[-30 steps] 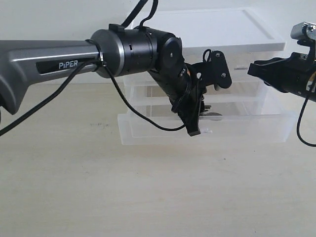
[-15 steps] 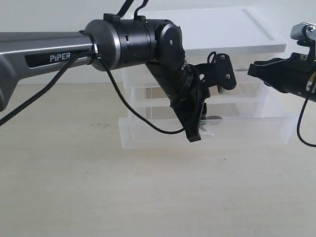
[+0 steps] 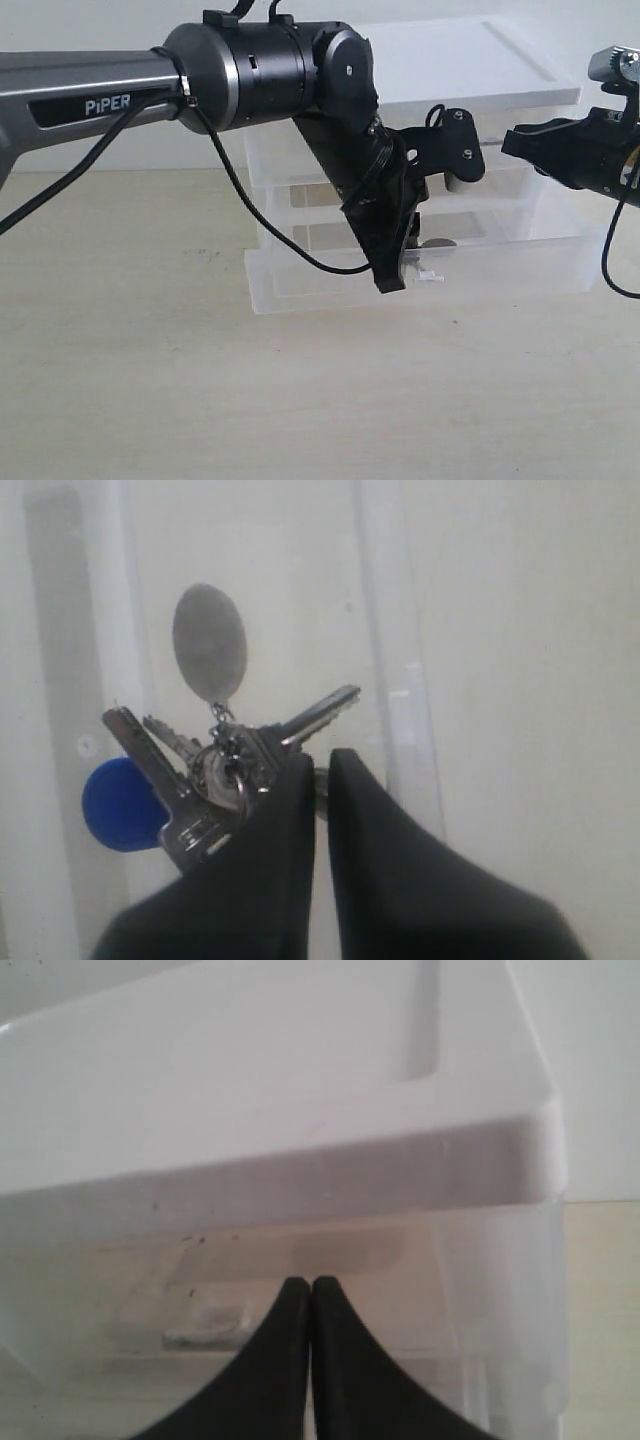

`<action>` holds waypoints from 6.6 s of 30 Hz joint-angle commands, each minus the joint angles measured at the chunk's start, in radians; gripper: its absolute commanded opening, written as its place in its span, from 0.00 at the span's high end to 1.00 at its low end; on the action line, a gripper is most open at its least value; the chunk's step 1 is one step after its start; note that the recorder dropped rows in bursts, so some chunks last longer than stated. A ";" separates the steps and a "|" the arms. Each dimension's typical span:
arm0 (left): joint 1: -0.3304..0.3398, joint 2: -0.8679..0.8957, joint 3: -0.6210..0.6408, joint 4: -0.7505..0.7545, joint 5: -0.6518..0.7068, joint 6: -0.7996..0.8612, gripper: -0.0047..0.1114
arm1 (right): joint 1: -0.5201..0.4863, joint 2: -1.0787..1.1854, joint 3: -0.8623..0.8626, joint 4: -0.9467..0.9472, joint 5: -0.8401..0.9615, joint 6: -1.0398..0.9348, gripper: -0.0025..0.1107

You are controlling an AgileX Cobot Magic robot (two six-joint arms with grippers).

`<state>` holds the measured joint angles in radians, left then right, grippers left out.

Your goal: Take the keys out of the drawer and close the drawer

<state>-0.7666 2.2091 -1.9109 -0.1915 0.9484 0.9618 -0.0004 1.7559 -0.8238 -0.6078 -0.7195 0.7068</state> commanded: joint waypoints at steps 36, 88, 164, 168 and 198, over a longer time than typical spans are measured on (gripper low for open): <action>0.182 -0.214 0.424 0.205 -0.763 -0.397 0.92 | 0.001 0.001 -0.003 -0.008 0.002 -0.010 0.98; -0.020 -0.259 0.563 0.191 -0.679 -0.173 0.92 | 0.001 0.001 -0.003 -0.008 0.002 -0.010 0.98; 0.054 -0.060 0.112 0.010 -0.200 -0.600 0.49 | 0.001 0.001 -0.003 -0.008 0.008 -0.010 0.98; 0.058 -0.055 0.112 0.024 -0.200 -0.600 0.49 | 0.001 0.001 -0.003 -0.008 0.008 -0.010 0.98; 0.058 0.029 0.112 0.103 -0.196 -0.563 0.88 | 0.001 0.001 -0.003 -0.010 0.002 -0.010 0.98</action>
<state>-0.7072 2.2207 -1.8018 -0.1115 0.7254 0.3958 -0.0004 1.7559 -0.8238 -0.6172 -0.7098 0.7030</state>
